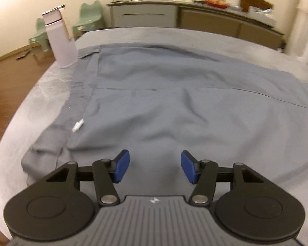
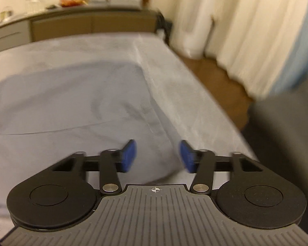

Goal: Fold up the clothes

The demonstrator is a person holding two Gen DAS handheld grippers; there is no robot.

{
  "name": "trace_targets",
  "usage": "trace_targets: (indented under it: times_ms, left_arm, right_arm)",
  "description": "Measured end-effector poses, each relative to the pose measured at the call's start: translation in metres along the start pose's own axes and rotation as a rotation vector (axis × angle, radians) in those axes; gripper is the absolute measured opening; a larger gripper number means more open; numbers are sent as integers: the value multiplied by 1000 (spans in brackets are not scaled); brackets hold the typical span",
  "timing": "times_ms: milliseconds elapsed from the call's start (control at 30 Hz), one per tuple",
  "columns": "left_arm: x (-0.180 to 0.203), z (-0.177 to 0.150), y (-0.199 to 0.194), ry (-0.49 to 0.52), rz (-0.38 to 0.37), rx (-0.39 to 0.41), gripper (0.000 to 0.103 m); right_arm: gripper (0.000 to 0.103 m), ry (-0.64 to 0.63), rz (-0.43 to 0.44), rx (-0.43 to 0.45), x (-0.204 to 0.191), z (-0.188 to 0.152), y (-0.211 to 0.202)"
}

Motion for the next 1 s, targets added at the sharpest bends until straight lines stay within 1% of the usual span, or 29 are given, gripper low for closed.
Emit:
trace_targets:
  times_ms: [33, 67, 100, 133, 167, 200, 267, 300, 400, 467, 567, 700, 767, 800, 833, 867, 900, 967, 1000]
  left_arm:
    - [-3, -8, -4, -7, -4, -10, 57]
    - [-5, -11, 3, -14, 9, -39, 57]
    - [-8, -13, 11, -22, 22, -70, 58]
    - [-10, -17, 19, -24, 43, -97, 64]
    - [-12, -18, 21, -33, 52, -89, 70]
    - [-16, -16, 24, -53, 52, -90, 71]
    - [-16, -11, 27, -58, 65, -80, 73]
    - [-15, -8, 30, -62, 71, -72, 74]
    - [-13, 3, 40, -66, 71, -58, 74]
    - [-12, 6, 42, -72, 68, -53, 74]
    - [-13, -1, 37, -65, 64, -49, 73]
    - [-20, -13, 28, -73, 69, -40, 73]
    - [-26, -17, 15, -111, 64, -26, 72]
    - [-26, -20, 6, -127, 52, -12, 72]
    - [-27, -23, -3, -139, 32, 9, 73]
    - [-27, -23, -8, -143, 18, 23, 73]
    - [-27, -24, -13, -145, 8, 34, 74]
    - [-24, -25, -12, -141, 5, 27, 74]
    - [-24, -26, -8, -139, 17, 15, 74]
  right_arm:
    - [55, -6, 64, 21, -10, -1, -10]
    - [56, -6, 137, 22, -20, -3, -16]
    - [56, -17, 184, 8, -29, -6, -16]
    - [56, -32, 216, -13, -37, -9, -13]
    - [56, -48, 249, -34, -46, -11, -10]
    - [56, -61, 252, -61, -50, -14, -4]
    - [60, -48, 227, -93, -45, -17, 8]
    - [67, -26, 209, -102, -38, -18, 11]
    - [67, 44, 137, -105, -13, -20, 13]
    - [67, 72, 120, -100, -2, -23, 13]
    - [67, 82, 86, -89, 1, -27, 9]
    - [67, 49, 39, -83, -8, -26, 6]
    - [67, 29, 11, -83, -13, -25, 4]
    - [66, 10, -4, -84, -18, -22, 3]
    - [60, -17, -16, -71, -25, -20, -2]
    - [58, -46, -27, -52, -34, -19, -9]
    - [58, -66, -16, -27, -45, -17, -17]
    - [59, -94, 30, 26, -70, -14, -32]
    - [59, -99, 61, 43, -81, -14, -37]
Point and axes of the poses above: each gripper's, at about its wrist camera, not at the fingertips, and y roughly the way its jaws point, x to its right, z to its top, the point moved 2 cm from there along y, roughly the way its jaws point, and after that the axes turned 5 degrees about z, right-handed, at the moved point
